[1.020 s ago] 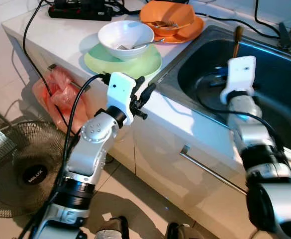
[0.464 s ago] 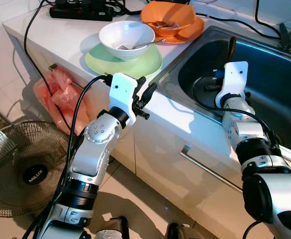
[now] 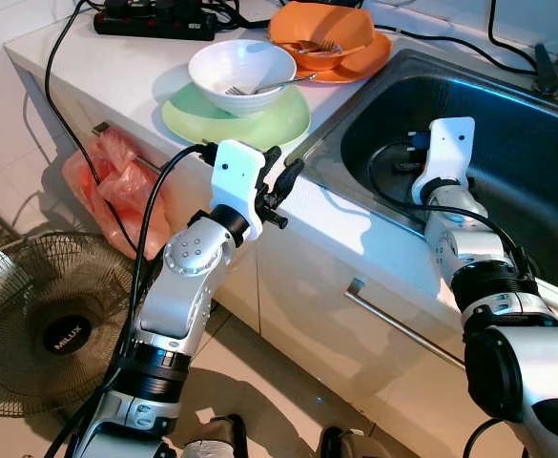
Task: Kitchen organization
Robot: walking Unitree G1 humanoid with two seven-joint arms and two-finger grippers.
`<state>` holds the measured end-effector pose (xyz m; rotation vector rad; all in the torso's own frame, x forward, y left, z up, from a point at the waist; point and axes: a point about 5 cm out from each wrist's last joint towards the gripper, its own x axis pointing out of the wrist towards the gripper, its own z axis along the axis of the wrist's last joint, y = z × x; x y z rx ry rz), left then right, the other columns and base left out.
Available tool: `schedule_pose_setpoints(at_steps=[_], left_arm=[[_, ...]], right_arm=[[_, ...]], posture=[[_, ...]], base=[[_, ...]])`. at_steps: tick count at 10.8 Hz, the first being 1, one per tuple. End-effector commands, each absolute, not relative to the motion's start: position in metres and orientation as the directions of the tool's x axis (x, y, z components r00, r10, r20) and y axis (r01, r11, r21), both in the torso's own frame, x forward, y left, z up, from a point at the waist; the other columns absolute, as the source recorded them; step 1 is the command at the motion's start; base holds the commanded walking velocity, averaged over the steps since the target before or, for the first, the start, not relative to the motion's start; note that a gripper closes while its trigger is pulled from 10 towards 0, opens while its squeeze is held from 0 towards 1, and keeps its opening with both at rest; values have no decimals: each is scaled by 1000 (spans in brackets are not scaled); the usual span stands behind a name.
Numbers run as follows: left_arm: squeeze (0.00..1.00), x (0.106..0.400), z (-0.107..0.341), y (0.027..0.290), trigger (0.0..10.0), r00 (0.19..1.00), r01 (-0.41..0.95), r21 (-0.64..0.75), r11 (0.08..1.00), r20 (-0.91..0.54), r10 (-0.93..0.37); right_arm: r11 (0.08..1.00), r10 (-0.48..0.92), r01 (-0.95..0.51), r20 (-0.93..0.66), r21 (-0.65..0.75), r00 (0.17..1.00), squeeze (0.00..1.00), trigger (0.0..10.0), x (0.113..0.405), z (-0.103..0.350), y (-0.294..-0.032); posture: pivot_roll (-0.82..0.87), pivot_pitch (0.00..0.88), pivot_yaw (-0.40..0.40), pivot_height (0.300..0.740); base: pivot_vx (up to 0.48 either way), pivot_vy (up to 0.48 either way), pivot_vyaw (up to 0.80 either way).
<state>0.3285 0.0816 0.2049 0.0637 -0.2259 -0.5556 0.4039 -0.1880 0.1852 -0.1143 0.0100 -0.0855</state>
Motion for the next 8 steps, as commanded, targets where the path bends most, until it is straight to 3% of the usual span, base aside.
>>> schedule_pose_setpoints(at_steps=[1, 2, 3, 4, 8], left_arm=[[0, 328, 203, 80, 10000, 822, 522, 124, 844, 189, -537], [0, 328, 203, 80, 10000, 822, 523, 123, 843, 188, -537], [0, 328, 203, 80, 10000, 822, 523, 123, 843, 189, -538], [0, 328, 203, 80, 10000, 822, 521, 125, 844, 191, -536], [0, 331, 211, 84, 10000, 841, 461, 194, 866, 216, -496]], right_arm=[[992, -87, 85, -22, -96, 996, 1000, 10000, 404, 181, -187], [992, -88, 85, -20, -95, 996, 1000, 10000, 404, 181, -187], [992, -85, 84, -1, -92, 996, 769, 10000, 404, 184, -186], [992, -77, 83, 57, -98, 995, 0, 10000, 405, 192, -185], [997, -21, 46, 373, -58, 927, 0, 10000, 397, 243, -174]], posture=[[59, 129, -2, 740], [57, 130, -1, 740], [57, 133, -1, 740], [57, 133, -1, 740], [53, 154, 2, 740]], base=[[0, 0, 0], [0, 0, 0], [0, 0, 0], [0, 0, 0], [0, 0, 0]])
